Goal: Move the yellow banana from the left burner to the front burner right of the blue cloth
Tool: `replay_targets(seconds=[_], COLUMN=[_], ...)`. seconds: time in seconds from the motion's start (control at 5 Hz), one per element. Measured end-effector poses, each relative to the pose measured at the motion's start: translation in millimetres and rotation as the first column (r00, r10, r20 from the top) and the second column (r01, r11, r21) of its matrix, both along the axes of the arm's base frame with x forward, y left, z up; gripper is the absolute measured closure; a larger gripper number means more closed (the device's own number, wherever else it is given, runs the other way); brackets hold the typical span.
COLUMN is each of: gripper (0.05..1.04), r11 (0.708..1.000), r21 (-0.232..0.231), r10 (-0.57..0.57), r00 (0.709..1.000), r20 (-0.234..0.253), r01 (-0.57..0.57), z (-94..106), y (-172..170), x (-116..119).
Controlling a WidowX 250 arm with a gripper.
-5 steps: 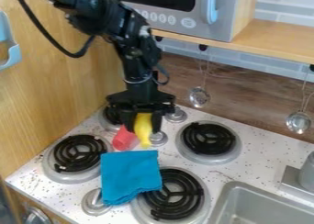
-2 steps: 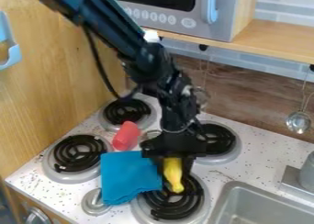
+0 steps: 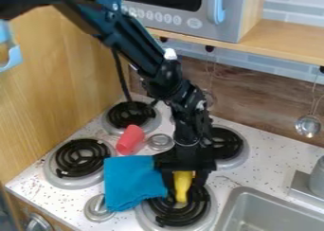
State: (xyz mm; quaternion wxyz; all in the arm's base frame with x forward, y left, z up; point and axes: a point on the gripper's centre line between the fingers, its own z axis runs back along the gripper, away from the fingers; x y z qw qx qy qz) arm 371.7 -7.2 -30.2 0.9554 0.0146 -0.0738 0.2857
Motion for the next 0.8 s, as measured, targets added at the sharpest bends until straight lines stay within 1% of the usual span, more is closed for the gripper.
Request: replay_targets(seconds=[0.2, 0.4, 0.6, 0.8], gripper=[0.078, 0.082, 0.082, 0.082], r11=[1.0, 0.994, 0.975, 0.969], r21=[-0.005, -0.106, -0.217, -0.231], r10=[0.016, 0.029, 0.035, 0.029], r00=[1.0, 0.998, 0.995, 0.974], r20=[-0.004, -0.049, -0.092, -0.225], r01=[-0.016, -0.034, -0.054, -0.082], z=[0.2, 23.4, 77.2, 98.0], y=[18, 46, 72, 91], x=[0, -8, -21, -43])
